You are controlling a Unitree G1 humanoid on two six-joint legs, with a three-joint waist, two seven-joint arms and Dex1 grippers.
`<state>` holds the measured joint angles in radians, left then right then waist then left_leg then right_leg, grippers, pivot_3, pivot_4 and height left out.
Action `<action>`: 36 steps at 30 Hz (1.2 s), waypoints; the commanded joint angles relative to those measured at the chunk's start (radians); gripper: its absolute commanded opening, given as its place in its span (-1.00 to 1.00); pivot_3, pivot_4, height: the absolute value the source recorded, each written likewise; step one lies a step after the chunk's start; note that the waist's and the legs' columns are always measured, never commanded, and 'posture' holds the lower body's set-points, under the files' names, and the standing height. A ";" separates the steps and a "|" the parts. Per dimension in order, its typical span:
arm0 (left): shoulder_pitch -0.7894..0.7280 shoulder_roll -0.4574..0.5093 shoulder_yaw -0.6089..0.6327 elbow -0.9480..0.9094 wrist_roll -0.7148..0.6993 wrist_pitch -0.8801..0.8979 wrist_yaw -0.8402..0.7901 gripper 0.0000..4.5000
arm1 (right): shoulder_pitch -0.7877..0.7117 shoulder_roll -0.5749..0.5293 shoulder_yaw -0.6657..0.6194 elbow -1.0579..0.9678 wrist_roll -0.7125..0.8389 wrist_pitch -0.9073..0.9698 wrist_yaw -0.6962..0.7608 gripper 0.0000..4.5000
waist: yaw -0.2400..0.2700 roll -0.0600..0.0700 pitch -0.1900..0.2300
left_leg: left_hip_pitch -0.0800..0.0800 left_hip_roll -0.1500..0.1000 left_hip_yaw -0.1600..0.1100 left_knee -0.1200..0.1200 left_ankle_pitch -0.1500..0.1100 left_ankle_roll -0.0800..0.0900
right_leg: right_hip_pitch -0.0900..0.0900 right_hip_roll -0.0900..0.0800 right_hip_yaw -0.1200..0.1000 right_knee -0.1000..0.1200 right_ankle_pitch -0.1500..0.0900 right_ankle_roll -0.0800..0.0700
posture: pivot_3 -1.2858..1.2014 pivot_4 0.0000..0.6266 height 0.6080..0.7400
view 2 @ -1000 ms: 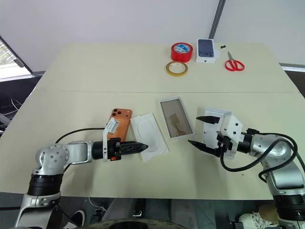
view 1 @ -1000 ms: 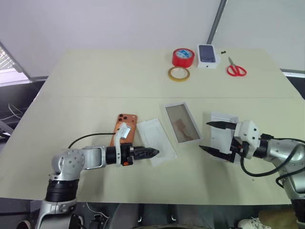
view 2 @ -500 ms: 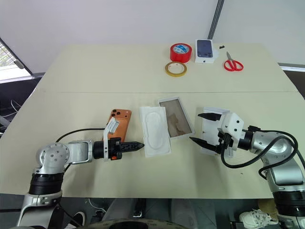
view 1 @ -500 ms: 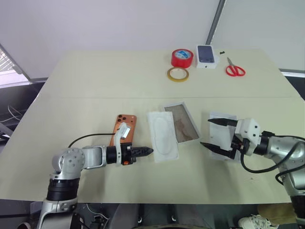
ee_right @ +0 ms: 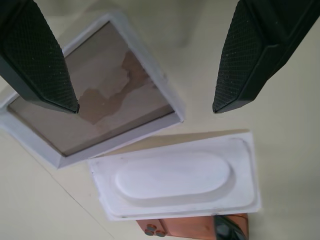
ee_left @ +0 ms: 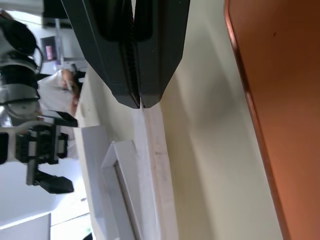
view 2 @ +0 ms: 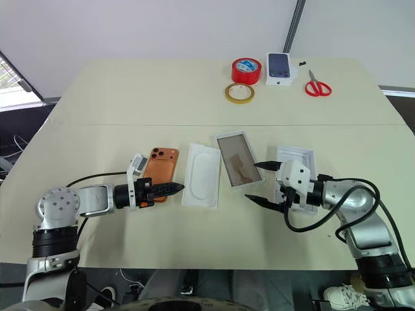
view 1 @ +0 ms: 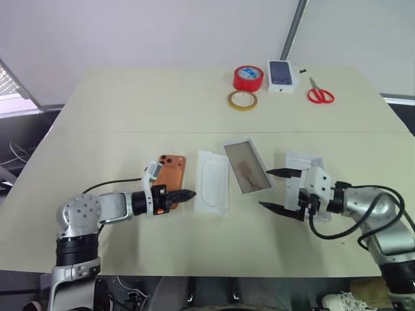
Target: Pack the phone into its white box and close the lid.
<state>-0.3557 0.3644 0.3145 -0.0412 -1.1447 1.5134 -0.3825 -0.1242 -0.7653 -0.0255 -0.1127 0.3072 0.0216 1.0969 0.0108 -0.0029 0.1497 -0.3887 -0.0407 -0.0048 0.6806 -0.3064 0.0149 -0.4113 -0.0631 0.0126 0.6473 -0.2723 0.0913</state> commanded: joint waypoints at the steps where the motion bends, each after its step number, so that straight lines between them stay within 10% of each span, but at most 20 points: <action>1: -0.030 -0.001 0.077 0.011 -0.083 0.035 0.005 -0.97 | -0.054 0.006 0.058 0.044 -0.048 -0.050 0.035 1.00 | -0.001 -0.001 0.000 | 0.000 0.000 0.000 0.000 0.000 0.000 | 0.000 0.000 0.000 0.000 0.000 0.000 | 0.03 -0.52 1.00; 11: 0.023 -0.008 0.084 -0.048 -0.091 0.042 0.072 -0.97 | -0.171 0.023 0.125 0.190 -0.104 -0.129 0.076 1.00 | -0.004 -0.001 0.001 | 0.000 0.000 0.000 0.000 0.002 -0.004 | 0.000 0.000 0.000 0.000 0.000 0.000 | 0.03 -0.52 1.00; 15: 0.064 0.015 0.078 -0.086 -0.112 0.092 0.089 -0.22 | -0.154 0.021 0.113 0.175 -0.088 -0.115 0.076 1.00 | -0.004 -0.001 0.001 | 0.000 0.000 0.000 0.000 0.002 -0.004 | 0.000 0.000 0.000 0.000 0.000 0.000 | 0.03 -0.52 1.00; 32: 0.068 -0.096 -0.013 -0.081 -0.052 0.092 0.151 -0.22 | -0.138 0.032 0.106 0.133 -0.081 -0.092 0.022 1.00 | -0.003 -0.001 0.001 | -0.001 0.000 0.000 0.000 0.001 -0.002 | -0.001 0.000 0.000 0.000 0.000 0.000 | 0.03 -0.52 1.00; 36: 0.074 -0.105 -0.010 -0.068 -0.035 0.081 0.162 -0.81 | -0.129 0.028 0.101 0.128 -0.084 -0.096 0.008 1.00 | -0.001 0.001 -0.001 | 0.000 0.000 0.000 0.000 0.001 -0.002 | 0.000 0.000 0.000 0.000 0.000 0.000 | 0.03 -0.52 1.00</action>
<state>-0.2893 0.2612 0.3038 -0.1298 -1.2127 1.6054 -0.2386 -0.2525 -0.7368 0.1089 0.0585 0.2109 -0.0708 1.1139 0.0100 -0.0015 0.1490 -0.3884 -0.0408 -0.0050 0.6803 -0.3058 0.0134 -0.4107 -0.0631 0.0126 0.6470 -0.2723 0.0913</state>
